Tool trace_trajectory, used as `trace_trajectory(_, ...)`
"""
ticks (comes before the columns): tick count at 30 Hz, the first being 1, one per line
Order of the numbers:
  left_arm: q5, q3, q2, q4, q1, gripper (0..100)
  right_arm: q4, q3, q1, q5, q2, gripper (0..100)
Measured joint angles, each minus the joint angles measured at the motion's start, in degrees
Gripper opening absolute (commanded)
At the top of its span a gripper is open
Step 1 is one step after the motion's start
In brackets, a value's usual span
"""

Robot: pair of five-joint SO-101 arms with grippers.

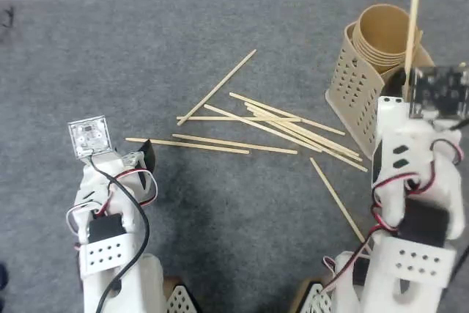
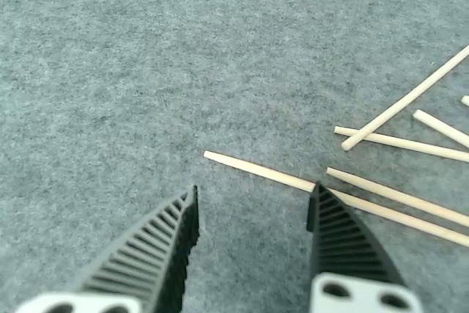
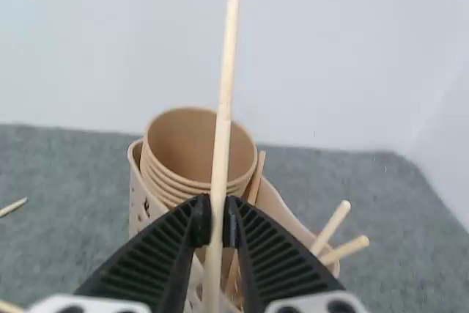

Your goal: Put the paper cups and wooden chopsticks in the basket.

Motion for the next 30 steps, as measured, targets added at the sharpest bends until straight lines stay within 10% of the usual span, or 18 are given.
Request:
trace_trajectory(13, 0.00, 0.00, 0.00, 0.00, 0.00, 22, -32.26, 27.60, 4.48, -0.18, -7.65, 0.8)
trace_trajectory(30, 0.00, 0.00, 0.00, 0.00, 0.00, 22, -38.33, 28.31, 7.30, -0.18, -8.00, 0.9)
